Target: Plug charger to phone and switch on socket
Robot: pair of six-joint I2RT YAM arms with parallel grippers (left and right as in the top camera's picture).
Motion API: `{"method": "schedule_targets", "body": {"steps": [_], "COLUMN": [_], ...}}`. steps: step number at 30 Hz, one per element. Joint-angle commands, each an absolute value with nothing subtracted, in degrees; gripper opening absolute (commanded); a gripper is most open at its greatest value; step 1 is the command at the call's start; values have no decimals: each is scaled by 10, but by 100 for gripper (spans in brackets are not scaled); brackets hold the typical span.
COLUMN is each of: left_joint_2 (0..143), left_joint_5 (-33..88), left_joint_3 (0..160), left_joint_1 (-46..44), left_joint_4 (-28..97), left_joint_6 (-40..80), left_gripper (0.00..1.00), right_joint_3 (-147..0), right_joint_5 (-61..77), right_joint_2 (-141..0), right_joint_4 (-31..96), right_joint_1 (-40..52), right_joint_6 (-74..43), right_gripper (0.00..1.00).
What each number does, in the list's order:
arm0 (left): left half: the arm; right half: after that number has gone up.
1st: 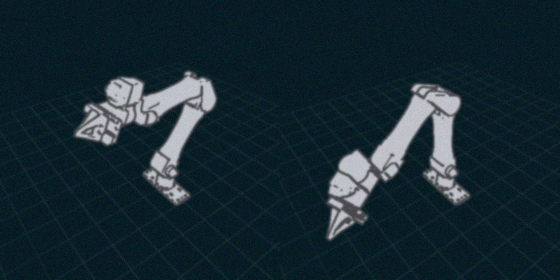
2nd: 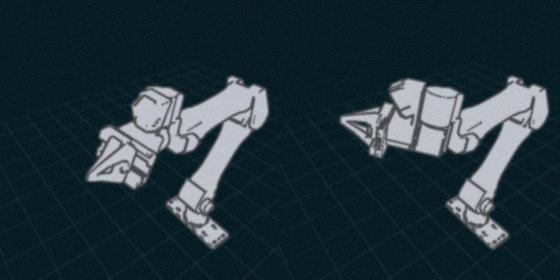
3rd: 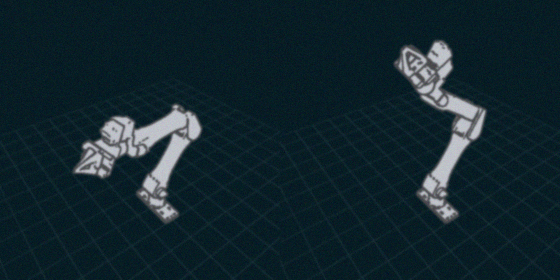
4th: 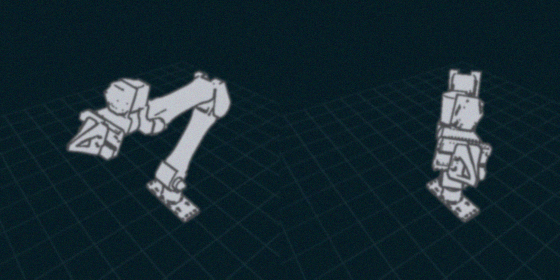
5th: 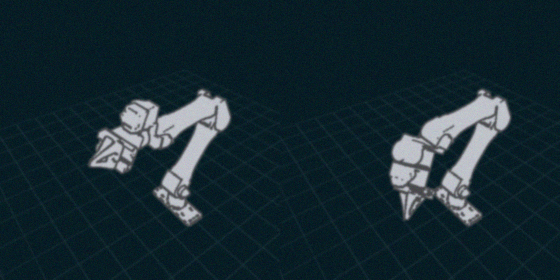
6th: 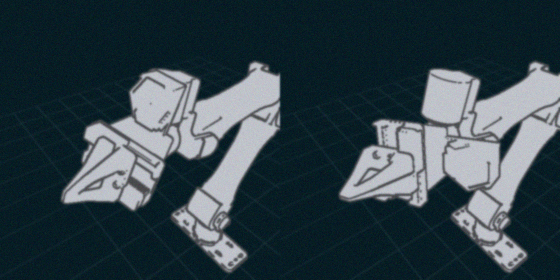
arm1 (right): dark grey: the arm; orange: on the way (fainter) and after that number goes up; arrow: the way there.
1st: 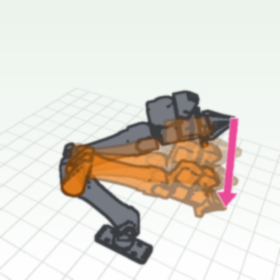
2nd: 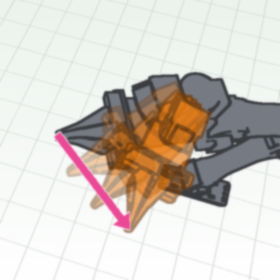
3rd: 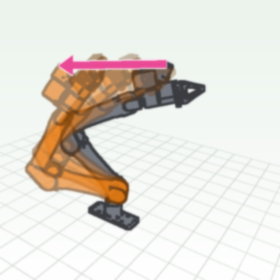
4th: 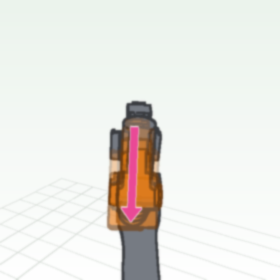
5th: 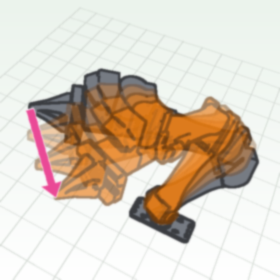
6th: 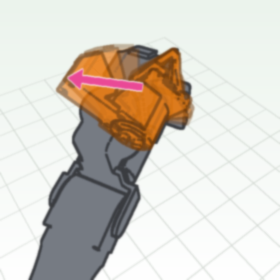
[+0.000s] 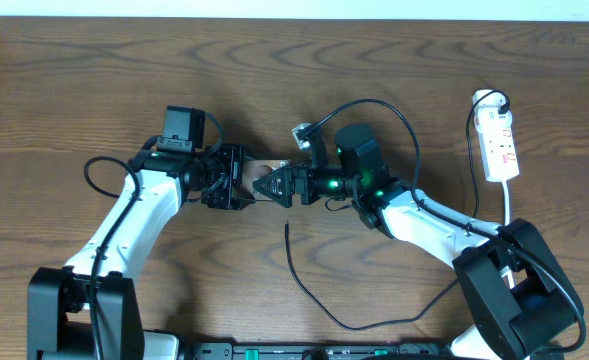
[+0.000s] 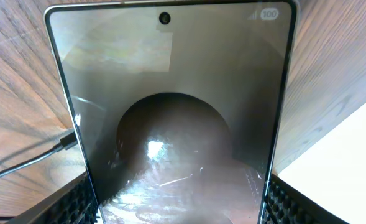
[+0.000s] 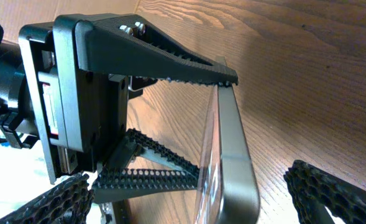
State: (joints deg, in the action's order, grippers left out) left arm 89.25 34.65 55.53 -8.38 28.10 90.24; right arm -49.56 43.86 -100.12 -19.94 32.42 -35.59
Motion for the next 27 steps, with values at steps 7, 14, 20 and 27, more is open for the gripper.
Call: {"method": "schedule_targets", "body": {"steps": [7, 14, 20, 27], "left_joint_2": [880, 880, 880, 880], "left_joint_5": [364, 364, 351, 351], "left_joint_3": [557, 557, 557, 557], "left_joint_1": [-115, -119, -119, -119], "left_joint_4": [279, 277, 277, 277], "left_joint_6": [910, 910, 910, 910], "left_gripper": [8, 7, 7, 7], "right_joint_3": [-504, -504, -504, -504], "right_joint_5": [436, 436, 436, 436], "right_joint_2": [-1005, -1005, -1005, -1005], "right_joint_4": [-199, -199, -199, -195], "right_joint_1": [327, 327, 327, 327], "right_joint_6": [-360, -360, -360, -360], "right_gripper": [99, 99, 80, 68]}}
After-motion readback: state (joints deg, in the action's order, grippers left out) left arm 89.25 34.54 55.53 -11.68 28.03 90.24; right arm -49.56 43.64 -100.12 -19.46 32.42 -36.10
